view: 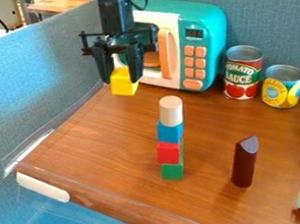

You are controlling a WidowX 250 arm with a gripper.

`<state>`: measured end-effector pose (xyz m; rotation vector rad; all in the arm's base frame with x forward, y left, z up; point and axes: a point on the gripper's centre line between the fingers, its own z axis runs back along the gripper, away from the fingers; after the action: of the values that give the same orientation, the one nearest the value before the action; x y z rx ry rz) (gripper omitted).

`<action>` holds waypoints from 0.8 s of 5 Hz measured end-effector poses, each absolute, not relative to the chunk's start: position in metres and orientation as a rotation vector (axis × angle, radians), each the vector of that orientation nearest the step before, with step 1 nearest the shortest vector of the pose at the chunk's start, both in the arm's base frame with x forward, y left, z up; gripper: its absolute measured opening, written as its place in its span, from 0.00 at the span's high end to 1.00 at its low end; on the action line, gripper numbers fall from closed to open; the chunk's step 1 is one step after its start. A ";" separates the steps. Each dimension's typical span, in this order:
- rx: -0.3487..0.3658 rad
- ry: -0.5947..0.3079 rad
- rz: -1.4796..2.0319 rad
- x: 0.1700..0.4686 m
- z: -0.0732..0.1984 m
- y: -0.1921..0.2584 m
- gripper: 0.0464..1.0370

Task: Move the yellow cube to the left of the tower

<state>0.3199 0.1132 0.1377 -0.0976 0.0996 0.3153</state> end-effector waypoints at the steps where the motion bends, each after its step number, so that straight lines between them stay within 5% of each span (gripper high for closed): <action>1: -0.106 0.076 0.342 0.322 0.128 0.115 0.47; 4: -0.156 0.067 0.439 0.325 0.106 0.130 0.47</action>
<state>0.3249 0.1299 0.1061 -0.1556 0.0671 0.4392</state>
